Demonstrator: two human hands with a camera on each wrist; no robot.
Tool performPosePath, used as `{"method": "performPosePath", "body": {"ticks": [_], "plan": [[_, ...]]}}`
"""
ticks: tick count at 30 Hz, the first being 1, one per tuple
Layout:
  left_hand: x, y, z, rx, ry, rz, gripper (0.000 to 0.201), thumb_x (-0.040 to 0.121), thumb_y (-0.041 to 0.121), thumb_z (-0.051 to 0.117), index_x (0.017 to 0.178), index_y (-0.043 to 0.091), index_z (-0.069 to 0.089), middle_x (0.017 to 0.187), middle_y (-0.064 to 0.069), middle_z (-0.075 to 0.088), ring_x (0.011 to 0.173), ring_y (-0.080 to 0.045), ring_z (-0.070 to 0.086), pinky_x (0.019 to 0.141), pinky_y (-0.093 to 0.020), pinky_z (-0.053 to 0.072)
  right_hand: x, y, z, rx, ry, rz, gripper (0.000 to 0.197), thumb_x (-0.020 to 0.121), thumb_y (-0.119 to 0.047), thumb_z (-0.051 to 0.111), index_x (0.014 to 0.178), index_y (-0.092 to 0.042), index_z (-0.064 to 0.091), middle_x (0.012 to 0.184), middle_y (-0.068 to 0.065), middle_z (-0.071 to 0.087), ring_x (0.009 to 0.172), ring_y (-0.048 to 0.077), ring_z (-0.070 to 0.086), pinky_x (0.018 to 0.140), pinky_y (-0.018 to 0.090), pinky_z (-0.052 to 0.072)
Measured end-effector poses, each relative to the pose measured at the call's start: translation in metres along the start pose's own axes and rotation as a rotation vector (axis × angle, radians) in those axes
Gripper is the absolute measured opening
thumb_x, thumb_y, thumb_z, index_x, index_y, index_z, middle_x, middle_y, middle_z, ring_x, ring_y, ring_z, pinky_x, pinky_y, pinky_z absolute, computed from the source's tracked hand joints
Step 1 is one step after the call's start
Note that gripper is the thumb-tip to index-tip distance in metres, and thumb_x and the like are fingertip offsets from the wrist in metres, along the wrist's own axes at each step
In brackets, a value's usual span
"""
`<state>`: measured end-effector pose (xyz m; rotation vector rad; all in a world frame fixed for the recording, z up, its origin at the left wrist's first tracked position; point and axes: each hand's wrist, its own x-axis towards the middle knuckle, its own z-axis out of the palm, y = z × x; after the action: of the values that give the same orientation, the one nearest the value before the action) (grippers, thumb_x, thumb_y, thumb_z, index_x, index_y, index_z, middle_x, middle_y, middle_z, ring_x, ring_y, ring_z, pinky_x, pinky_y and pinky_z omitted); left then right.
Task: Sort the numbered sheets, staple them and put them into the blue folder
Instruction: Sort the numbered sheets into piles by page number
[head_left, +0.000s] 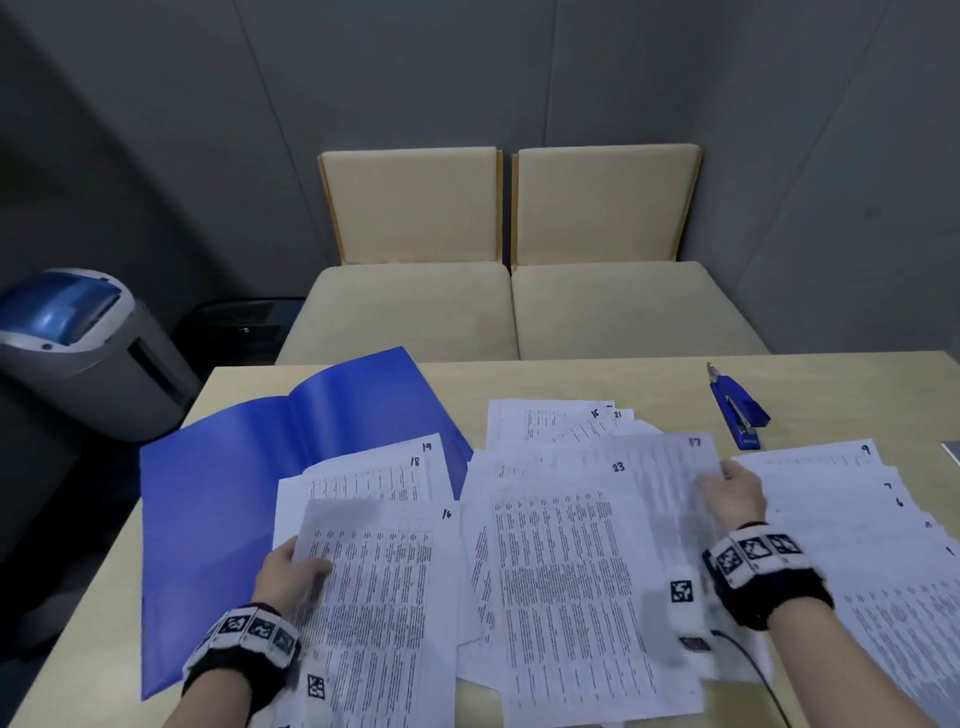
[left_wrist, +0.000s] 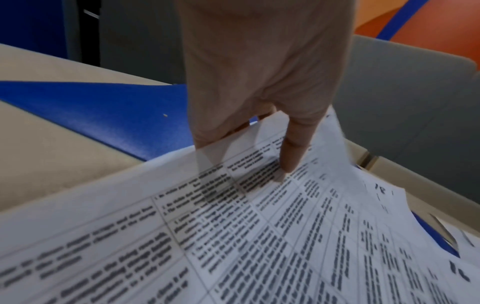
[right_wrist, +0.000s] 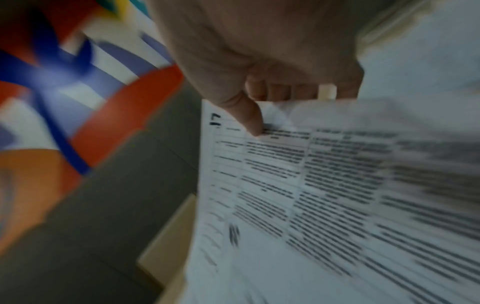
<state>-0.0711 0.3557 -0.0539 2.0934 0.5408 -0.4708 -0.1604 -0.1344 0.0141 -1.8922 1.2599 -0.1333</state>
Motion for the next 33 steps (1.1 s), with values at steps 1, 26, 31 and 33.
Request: {"method": "performPosePath", "body": {"ticks": [1, 26, 31, 33], "plan": [[-0.001, 0.0, -0.002, -0.038, -0.017, -0.001, 0.019, 0.071, 0.005, 0.07, 0.09, 0.004, 0.066, 0.09, -0.018, 0.069, 0.087, -0.036, 0.064, 0.082, -0.046, 0.053, -0.003, -0.014, -0.012, 0.04, 0.02, -0.081, 0.015, 0.09, -0.009, 0.048, 0.099, 0.0, 0.057, 0.107, 0.024, 0.06, 0.088, 0.035, 0.053, 0.074, 0.037, 0.042], [0.026, -0.021, -0.03, -0.264, -0.1, -0.055, 0.045, 0.063, 0.021, 0.078, 0.091, -0.009, 0.058, 0.088, -0.026, 0.059, 0.078, -0.039, 0.06, 0.083, -0.057, 0.052, -0.091, -0.062, 0.256, 0.149, -0.739, -0.006, 0.016, 0.089, -0.005, 0.044, 0.081, -0.014, 0.054, 0.103, 0.005, 0.063, 0.094, 0.019, 0.061, 0.09, 0.029, 0.049], [0.013, -0.007, -0.019, -0.122, -0.038, -0.057, 0.024, 0.076, 0.003, 0.067, 0.095, -0.009, 0.062, 0.085, -0.018, 0.063, 0.077, -0.034, 0.062, 0.066, -0.039, 0.052, -0.119, -0.064, 0.263, -0.041, -0.792, 0.013, 0.035, 0.095, -0.002, 0.03, 0.064, -0.018, 0.033, 0.07, 0.0, 0.037, 0.058, 0.016, 0.038, 0.059, 0.025, 0.037], [0.011, -0.005, -0.014, -0.09, 0.003, -0.075, 0.009, 0.074, 0.002, 0.064, 0.082, -0.002, 0.062, 0.076, -0.017, 0.063, 0.067, -0.029, 0.057, 0.06, -0.034, 0.046, -0.117, -0.065, 0.264, -0.082, -0.791, -0.004, 0.035, 0.095, -0.002, 0.031, 0.063, -0.016, 0.032, 0.075, 0.003, 0.04, 0.067, 0.018, 0.043, 0.059, 0.026, 0.037]]}}
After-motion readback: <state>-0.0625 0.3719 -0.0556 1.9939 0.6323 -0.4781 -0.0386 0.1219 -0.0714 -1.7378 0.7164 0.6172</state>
